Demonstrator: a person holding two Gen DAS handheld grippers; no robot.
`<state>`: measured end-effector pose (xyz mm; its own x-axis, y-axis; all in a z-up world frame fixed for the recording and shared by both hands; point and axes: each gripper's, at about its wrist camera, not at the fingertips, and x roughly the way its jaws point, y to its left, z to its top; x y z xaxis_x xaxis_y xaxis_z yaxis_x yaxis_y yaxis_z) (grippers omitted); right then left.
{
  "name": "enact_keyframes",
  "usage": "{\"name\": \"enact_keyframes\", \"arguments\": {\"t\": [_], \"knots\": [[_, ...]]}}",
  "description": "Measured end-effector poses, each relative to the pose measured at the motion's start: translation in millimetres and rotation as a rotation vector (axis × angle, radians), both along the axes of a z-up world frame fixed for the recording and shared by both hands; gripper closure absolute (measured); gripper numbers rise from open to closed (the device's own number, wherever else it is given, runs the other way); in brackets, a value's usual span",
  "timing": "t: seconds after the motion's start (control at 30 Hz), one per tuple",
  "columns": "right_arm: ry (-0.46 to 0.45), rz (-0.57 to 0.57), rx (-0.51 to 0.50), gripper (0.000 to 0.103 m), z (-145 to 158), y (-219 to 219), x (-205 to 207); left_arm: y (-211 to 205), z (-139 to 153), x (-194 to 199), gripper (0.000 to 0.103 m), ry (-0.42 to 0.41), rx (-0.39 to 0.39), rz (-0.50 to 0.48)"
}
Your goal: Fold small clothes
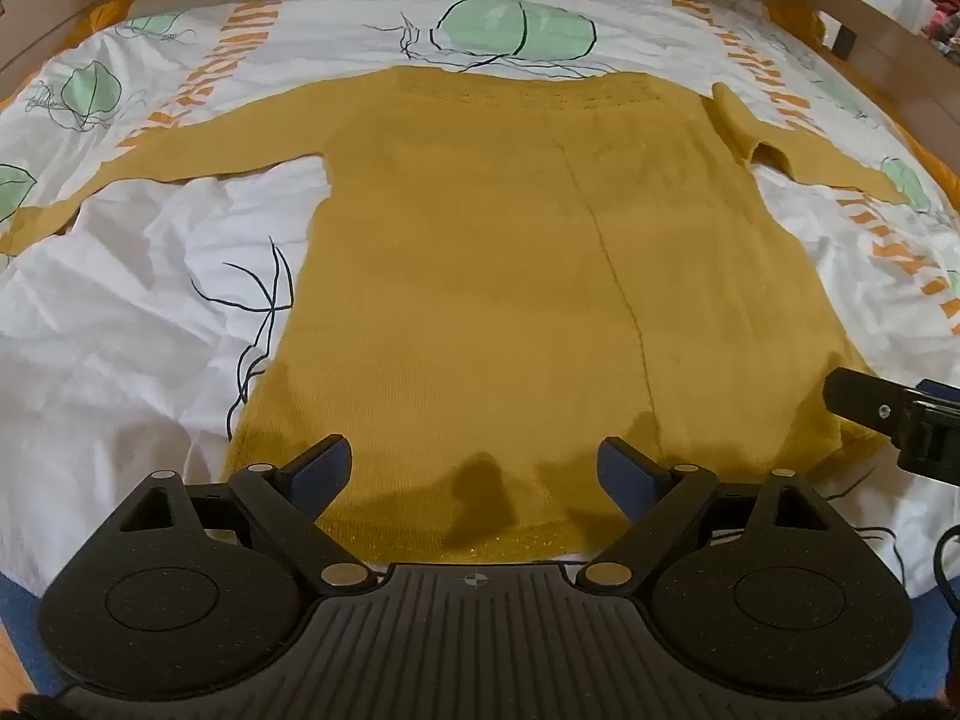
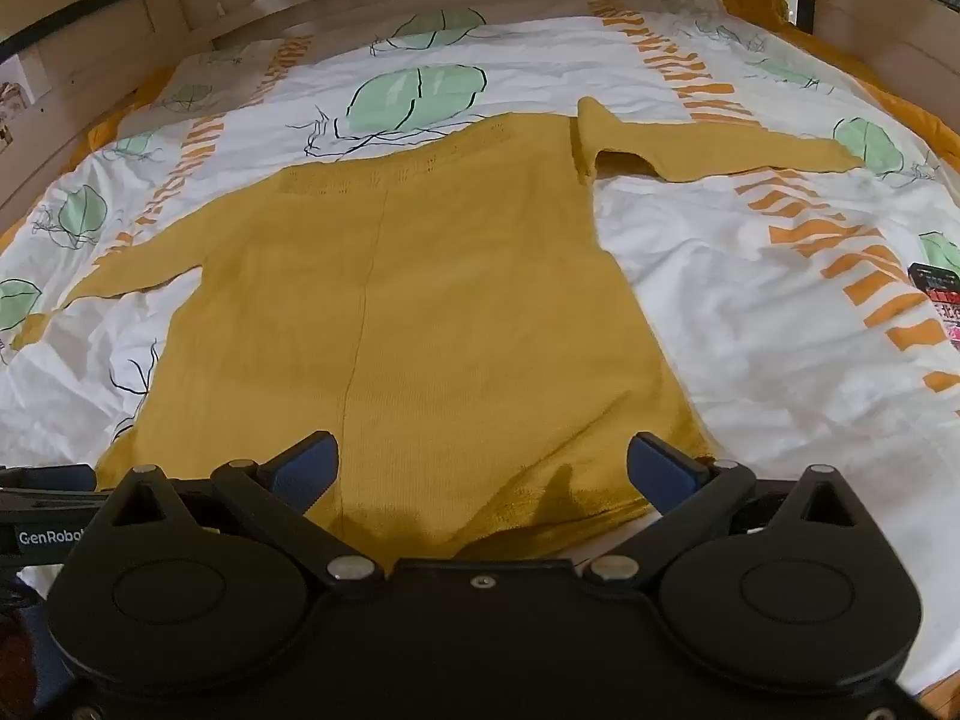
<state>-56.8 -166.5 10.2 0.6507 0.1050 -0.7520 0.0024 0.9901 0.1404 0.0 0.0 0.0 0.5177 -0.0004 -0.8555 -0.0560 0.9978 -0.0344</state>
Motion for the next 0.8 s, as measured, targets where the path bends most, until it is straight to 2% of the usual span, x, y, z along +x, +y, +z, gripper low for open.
{"name": "enact_keyframes", "arguments": {"t": [0.57, 0.8], "knots": [[0.012, 0.002, 0.007, 0.001, 6, -3, 4, 0, -3, 0, 0.014, 0.01, -0.003, 0.003], [0.01, 0.001, 0.009, 0.001, -10, 7, 3, -1, -3, 0, 0.014, 0.012, 0.001, 0.003]]}}
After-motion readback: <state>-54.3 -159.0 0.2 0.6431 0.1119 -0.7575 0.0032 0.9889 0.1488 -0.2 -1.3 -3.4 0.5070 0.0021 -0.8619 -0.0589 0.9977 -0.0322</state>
